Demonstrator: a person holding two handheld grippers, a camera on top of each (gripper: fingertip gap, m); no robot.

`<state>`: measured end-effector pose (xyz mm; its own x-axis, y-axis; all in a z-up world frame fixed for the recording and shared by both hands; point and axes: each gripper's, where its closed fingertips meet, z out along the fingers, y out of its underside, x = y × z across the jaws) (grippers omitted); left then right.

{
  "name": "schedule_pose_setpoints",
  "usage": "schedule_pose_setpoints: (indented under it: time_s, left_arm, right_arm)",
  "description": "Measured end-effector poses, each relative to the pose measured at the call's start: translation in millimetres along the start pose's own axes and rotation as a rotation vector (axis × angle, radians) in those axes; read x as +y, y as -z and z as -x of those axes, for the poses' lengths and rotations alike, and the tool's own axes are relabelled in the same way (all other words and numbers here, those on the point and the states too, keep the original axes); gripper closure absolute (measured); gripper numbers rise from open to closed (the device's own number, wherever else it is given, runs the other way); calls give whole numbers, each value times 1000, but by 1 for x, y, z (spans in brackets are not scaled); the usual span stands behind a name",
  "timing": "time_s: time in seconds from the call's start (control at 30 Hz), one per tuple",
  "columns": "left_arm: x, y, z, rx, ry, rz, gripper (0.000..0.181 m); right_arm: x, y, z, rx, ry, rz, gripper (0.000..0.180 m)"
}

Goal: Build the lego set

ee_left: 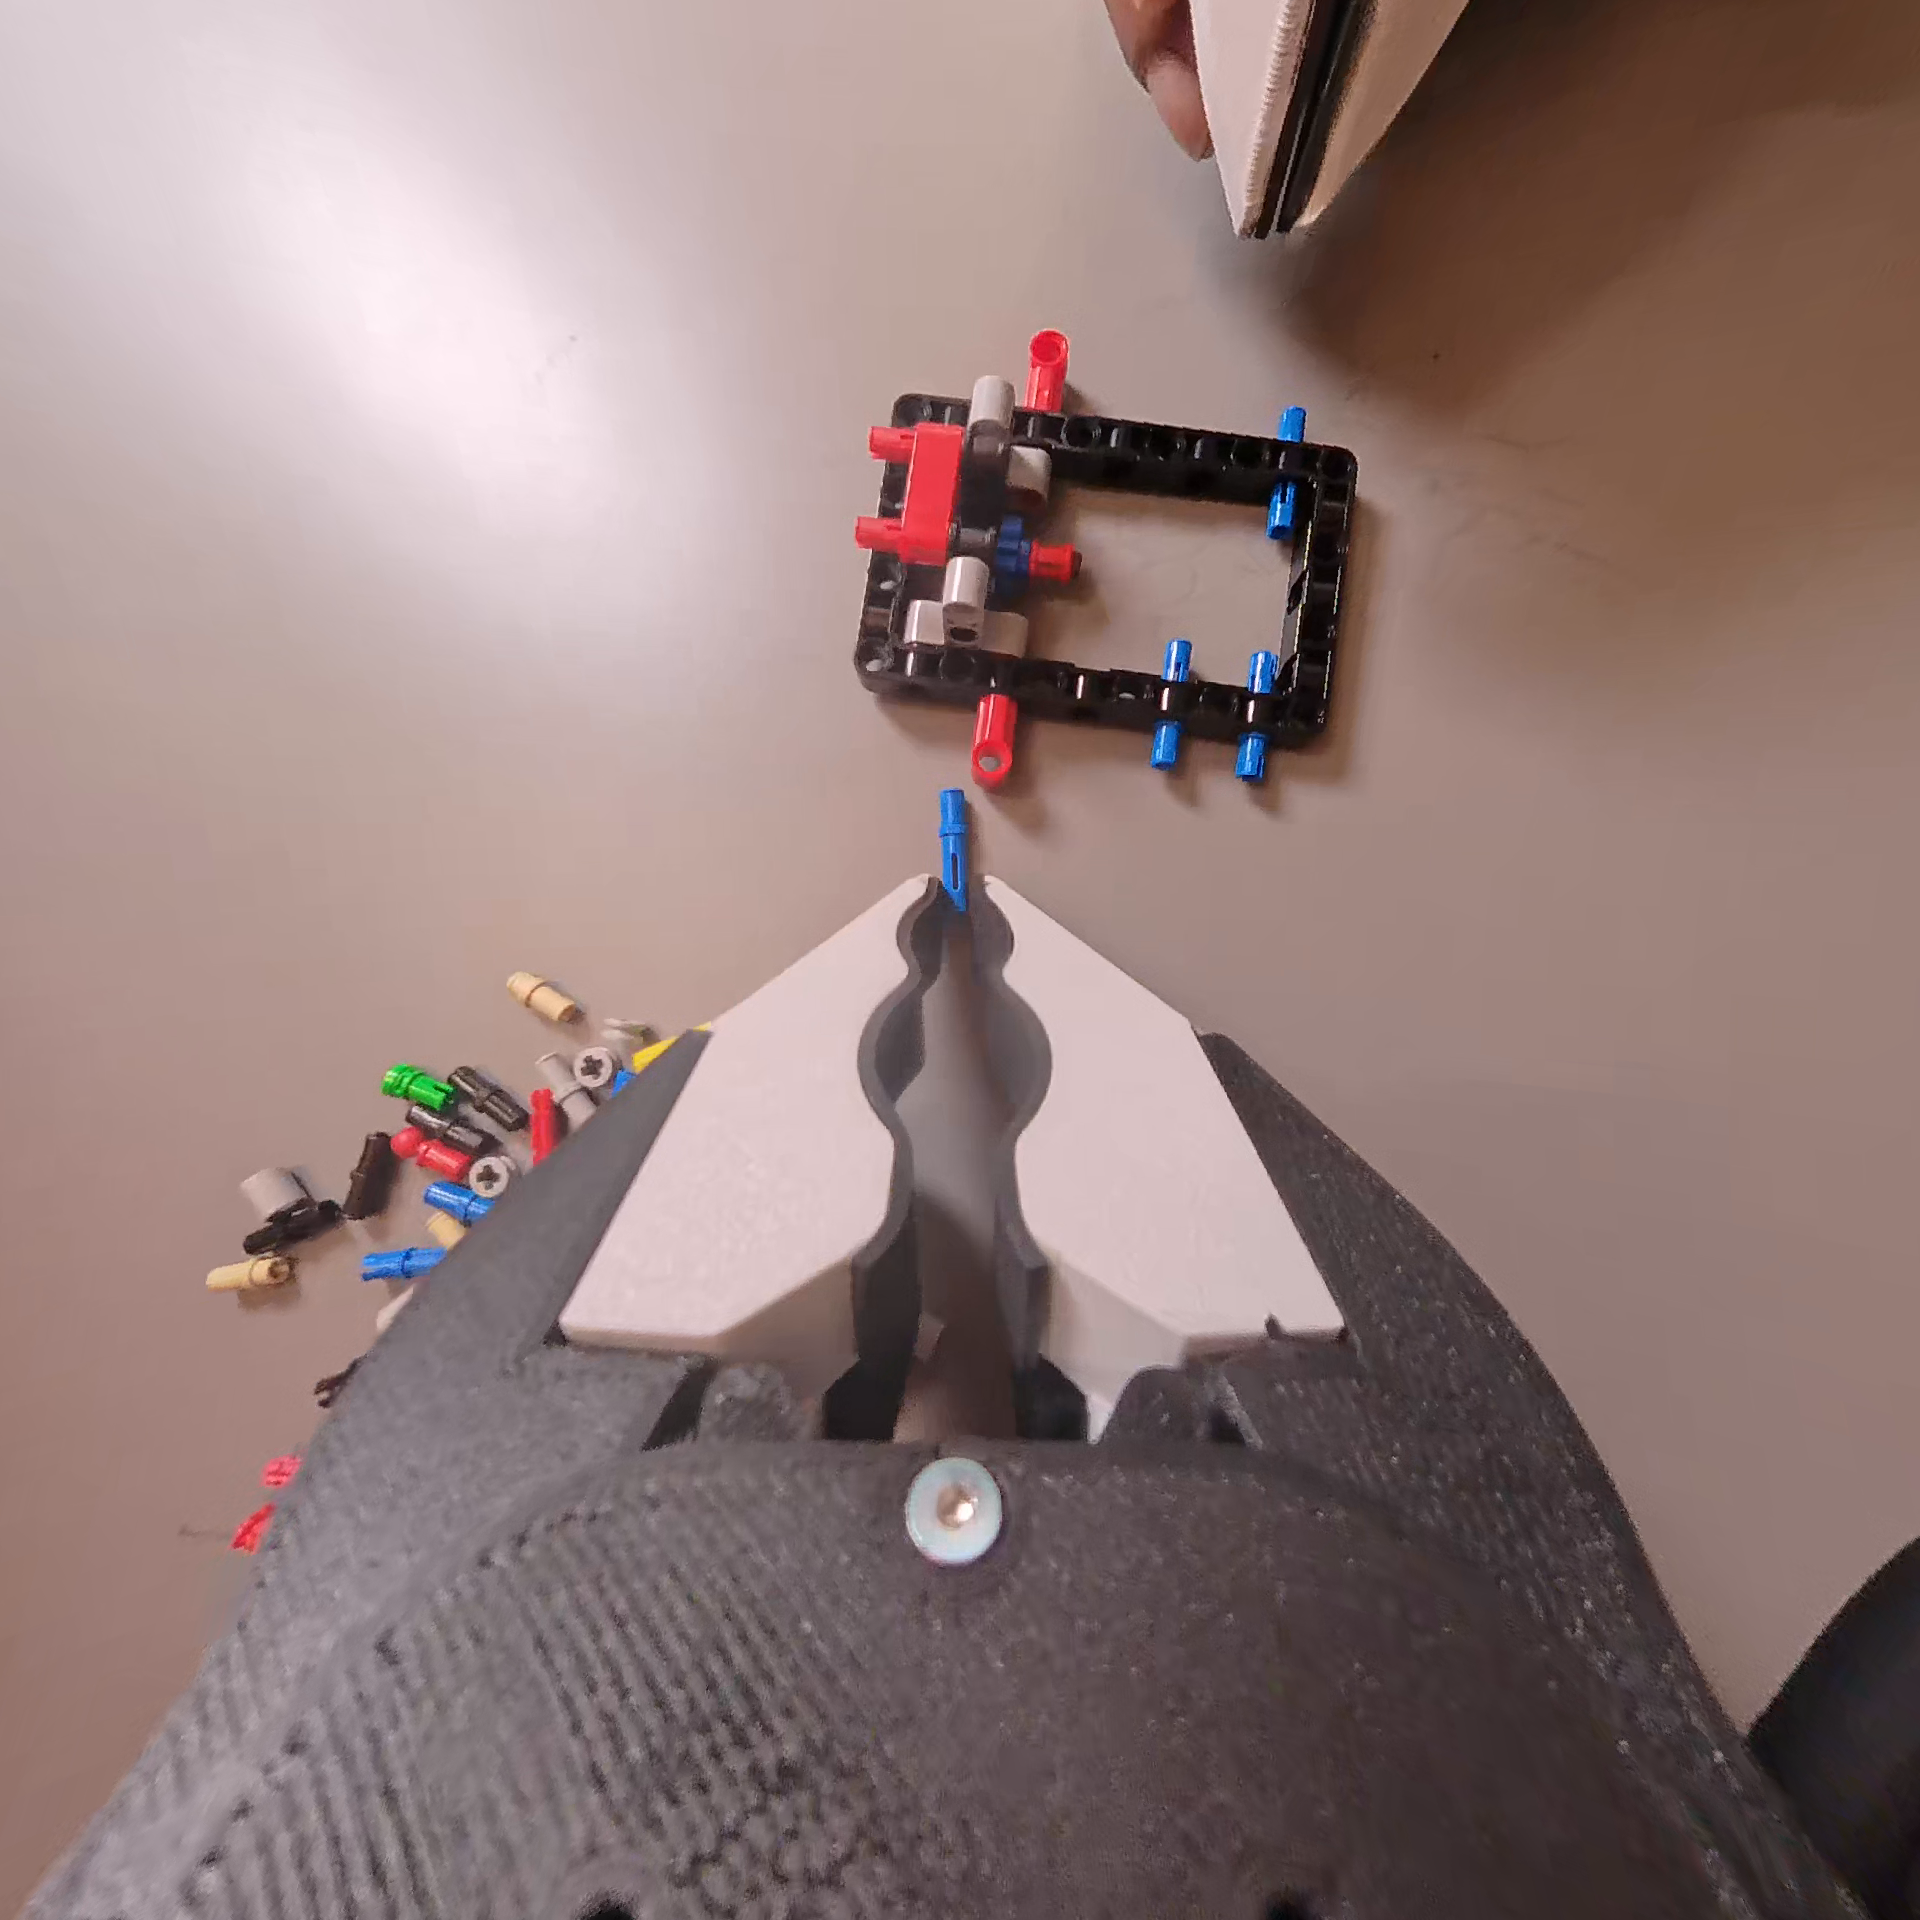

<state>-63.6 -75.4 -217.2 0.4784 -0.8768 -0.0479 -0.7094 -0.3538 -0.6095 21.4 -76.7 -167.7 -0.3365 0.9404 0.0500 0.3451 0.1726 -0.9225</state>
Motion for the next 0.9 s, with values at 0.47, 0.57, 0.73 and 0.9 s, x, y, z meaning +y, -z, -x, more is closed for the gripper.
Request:
schedule_pose_setpoints:
  time_s: [0.47, 0.57, 0.73, 0.9]
  left_arm:
    - [-88, 41, -57, 296, 70, -446, 178]
    - [-88, 37, -64, 309, 50, -426, 178]
    - [-86, 32, -70, 315, 43, -402, 178]
    - [-86, 31, -72, 323, 39, -397, 178]
  right_arm:
    - [-37, -5, 23, 27, 191, -158, 157]
    - [-40, -6, 30, 15, 201, -168, 163]
    - [-38, -10, 33, 14, 208, -154, 169]
    - [-37, -12, 32, 19, 207, -146, 176]
